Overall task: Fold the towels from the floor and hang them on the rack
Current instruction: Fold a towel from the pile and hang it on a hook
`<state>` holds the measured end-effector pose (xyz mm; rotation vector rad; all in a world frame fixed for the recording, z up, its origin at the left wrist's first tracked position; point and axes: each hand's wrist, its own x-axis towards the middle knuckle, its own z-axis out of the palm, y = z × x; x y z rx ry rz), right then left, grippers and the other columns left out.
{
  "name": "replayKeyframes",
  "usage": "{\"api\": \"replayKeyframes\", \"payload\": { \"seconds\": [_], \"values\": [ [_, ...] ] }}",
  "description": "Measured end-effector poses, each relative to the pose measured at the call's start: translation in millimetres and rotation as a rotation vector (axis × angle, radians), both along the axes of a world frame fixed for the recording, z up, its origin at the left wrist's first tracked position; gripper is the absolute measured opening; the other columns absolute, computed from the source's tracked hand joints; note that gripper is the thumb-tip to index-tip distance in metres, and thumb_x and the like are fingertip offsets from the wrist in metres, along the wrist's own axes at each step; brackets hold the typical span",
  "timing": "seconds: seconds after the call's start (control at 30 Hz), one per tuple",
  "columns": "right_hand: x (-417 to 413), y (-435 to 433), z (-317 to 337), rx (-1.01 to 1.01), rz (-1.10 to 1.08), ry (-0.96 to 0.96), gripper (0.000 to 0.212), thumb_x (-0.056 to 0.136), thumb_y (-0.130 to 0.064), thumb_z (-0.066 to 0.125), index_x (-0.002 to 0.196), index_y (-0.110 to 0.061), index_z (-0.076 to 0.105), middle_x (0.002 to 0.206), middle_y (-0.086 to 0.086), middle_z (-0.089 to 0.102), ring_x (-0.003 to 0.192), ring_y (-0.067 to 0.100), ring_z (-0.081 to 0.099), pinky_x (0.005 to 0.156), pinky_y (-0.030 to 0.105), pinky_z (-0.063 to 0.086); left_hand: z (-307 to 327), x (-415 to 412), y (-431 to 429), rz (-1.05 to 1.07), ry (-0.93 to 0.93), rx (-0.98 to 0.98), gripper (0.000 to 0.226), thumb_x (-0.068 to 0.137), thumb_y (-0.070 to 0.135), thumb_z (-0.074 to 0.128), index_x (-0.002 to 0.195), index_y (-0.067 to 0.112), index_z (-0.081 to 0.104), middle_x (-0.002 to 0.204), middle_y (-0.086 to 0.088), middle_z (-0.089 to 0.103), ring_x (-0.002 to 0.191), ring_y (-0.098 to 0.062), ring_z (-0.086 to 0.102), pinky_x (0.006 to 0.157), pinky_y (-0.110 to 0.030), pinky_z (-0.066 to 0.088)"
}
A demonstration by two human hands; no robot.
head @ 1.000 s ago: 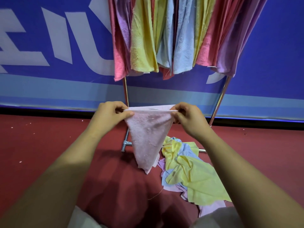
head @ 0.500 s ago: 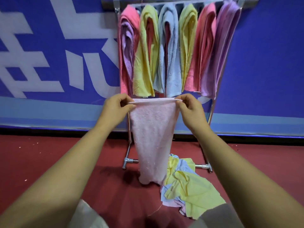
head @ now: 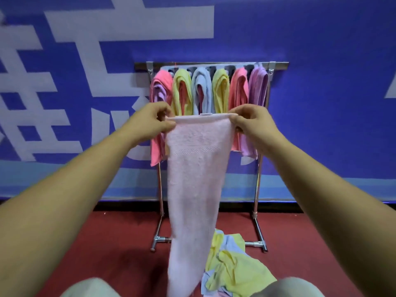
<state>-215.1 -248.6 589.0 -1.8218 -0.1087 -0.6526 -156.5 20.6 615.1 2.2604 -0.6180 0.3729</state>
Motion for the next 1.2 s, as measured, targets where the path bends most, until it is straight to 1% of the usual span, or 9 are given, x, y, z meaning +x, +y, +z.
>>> {"api": "replayKeyframes", "payload": {
  "seconds": [0.1,0.23,0.47,0.63,0.8,0.9,1.0,1.1,1.2],
  "values": [
    [0.6,-3.7,5.2,-0.046,-0.026,-0.03,0.029,0.094,-0.009,0.065,0.123,-0.005,0.065,0.107,0.01,0.067,0.091,0.016,0.067,0.068,0.017,0.057,9.5,-11.0,-7.3,-0.003,-0.033,0.029,0.02,0.091,0.017,0.066,0.109,0.025,0.067,0.093,0.002,0.061,0.076,-0.007,0.055,0.065,-0.019,0.042],
    [6.1,-8.8,7.3,-0.086,-0.063,0.004,0.025,0.094,-0.007,0.066,0.117,0.003,0.067,0.105,0.018,0.071,0.094,0.026,0.072,0.081,0.034,0.061,18.1,-18.7,-8.8,-0.058,0.014,0.083,0.015,0.097,0.021,0.059,0.104,0.014,0.07,0.096,-0.005,0.069,0.082,-0.012,0.062,0.069,-0.019,0.049],
    [10.8,-13.7,11.7,-0.208,-0.14,-0.01,0.017,0.091,-0.024,0.071,0.102,-0.011,0.072,0.086,-0.003,0.069,0.053,-0.009,0.052,0.052,0.006,0.04,25.3,-36.7,-10.7,-0.238,0.039,0.205,0.015,0.099,0.019,0.051,0.096,0.005,0.054,0.089,-0.01,0.054,0.079,-0.014,0.049,0.069,-0.028,0.043],
    [12.0,-7.5,14.6,-0.176,-0.076,0.012,0.013,0.093,-0.021,0.068,0.102,-0.012,0.072,0.078,-0.008,0.066,0.049,-0.008,0.052,0.051,0.01,0.041,31.8,-52.7,-18.3,-0.477,0.23,0.173,0.019,0.095,0.008,0.057,0.109,0.021,0.055,0.09,-0.015,0.057,0.078,-0.014,0.056,0.068,-0.021,0.05],
    [13.4,-0.1,16.4,-0.036,0.061,0.05,0.003,0.092,-0.012,0.07,0.093,-0.009,0.071,0.064,-0.006,0.062,0.053,0.009,0.054,0.054,0.027,0.046,35.0,-56.7,-28.7,-0.628,0.249,0.321,0.024,0.092,0.016,0.067,0.115,0.022,0.065,0.1,-0.008,0.067,0.095,-0.024,0.065,0.087,-0.04,0.053],
    [14.3,3.1,16.6,0.062,0.114,0.062,0.002,0.091,-0.006,0.07,0.091,-0.005,0.07,0.076,0.007,0.063,0.059,0.014,0.058,0.056,0.026,0.05,32.3,-54.3,-34.4,-0.548,0.049,0.479,0.033,0.092,0.022,0.067,0.123,0.031,0.061,0.115,0.012,0.065,0.11,0.002,0.061,0.097,-0.026,0.05],
    [17.2,3.1,15.9,0.134,0.145,0.079,0.007,0.091,-0.003,0.069,0.096,0.002,0.069,0.079,0.012,0.065,0.063,0.018,0.062,0.059,0.026,0.054,31.6,-55.9,-40.1,-0.499,-0.099,0.534,0.04,0.095,0.007,0.061,0.127,0.031,0.058,0.104,0.03,0.058,0.099,0.021,0.054,0.086,-0.008,0.044],
    [20.2,1.9,14.1,0.165,0.149,0.092,0.004,0.091,-0.001,0.068,0.094,0.002,0.068,0.082,0.015,0.065,0.065,0.02,0.064,0.062,0.029,0.056,30.2,-54.7,-42.8,-0.477,-0.137,0.573,0.044,0.095,-0.005,0.053,0.125,0.026,0.06,0.099,0.035,0.056,0.092,0.025,0.055,0.078,-0.002,0.043],
    [21.9,1.6,12.2,0.188,0.158,0.101,0.005,0.09,-0.001,0.068,0.094,0.003,0.069,0.086,0.018,0.065,0.067,0.021,0.065,0.063,0.029,0.056,32.0,-53.5,-43.4,-0.448,-0.254,0.524,0.019,0.094,0.02,0.063,0.113,0.022,0.068,0.089,0.028,0.061,0.084,0.017,0.058,0.072,-0.004,0.045]
  ]
}}
